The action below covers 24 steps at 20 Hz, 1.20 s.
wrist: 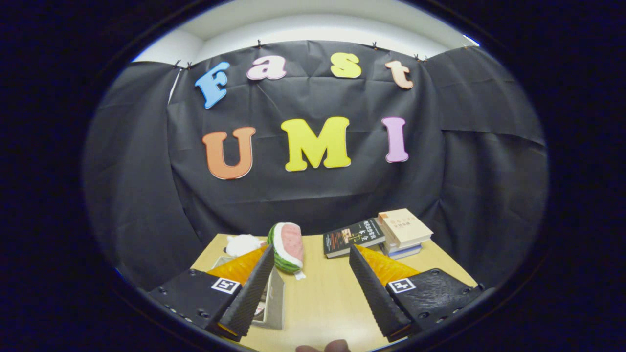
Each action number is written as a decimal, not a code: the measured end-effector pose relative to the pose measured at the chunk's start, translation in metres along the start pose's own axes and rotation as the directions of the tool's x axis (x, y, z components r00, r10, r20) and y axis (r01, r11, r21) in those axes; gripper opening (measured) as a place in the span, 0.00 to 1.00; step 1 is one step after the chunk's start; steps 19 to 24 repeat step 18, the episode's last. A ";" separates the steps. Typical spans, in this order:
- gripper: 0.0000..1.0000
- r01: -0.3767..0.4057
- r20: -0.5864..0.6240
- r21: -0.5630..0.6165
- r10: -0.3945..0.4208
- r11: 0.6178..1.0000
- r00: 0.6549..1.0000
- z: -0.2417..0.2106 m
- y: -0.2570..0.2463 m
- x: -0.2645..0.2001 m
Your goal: Open the storage box then place both shoes into the box .Put the left shoe in first, then the right shoe, with the right side of both shoes facing outward in a uniform manner.
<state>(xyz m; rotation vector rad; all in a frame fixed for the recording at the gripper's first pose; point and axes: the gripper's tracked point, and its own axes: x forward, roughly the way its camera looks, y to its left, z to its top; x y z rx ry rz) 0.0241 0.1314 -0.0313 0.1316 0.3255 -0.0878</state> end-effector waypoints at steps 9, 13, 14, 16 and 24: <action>0.94 0.004 0.113 0.014 -0.005 1.000 0.994 -0.001 -0.026 -0.028; 0.94 0.008 0.124 0.003 -0.009 1.000 0.992 -0.005 -0.034 -0.033; 0.94 0.008 0.132 -0.004 -0.008 1.000 0.991 -0.003 -0.034 -0.037; 0.94 0.007 0.158 -0.024 -0.003 1.000 0.987 0.000 -0.033 -0.044; 0.94 -0.004 0.172 -0.032 0.010 0.999 0.985 0.000 -0.030 -0.049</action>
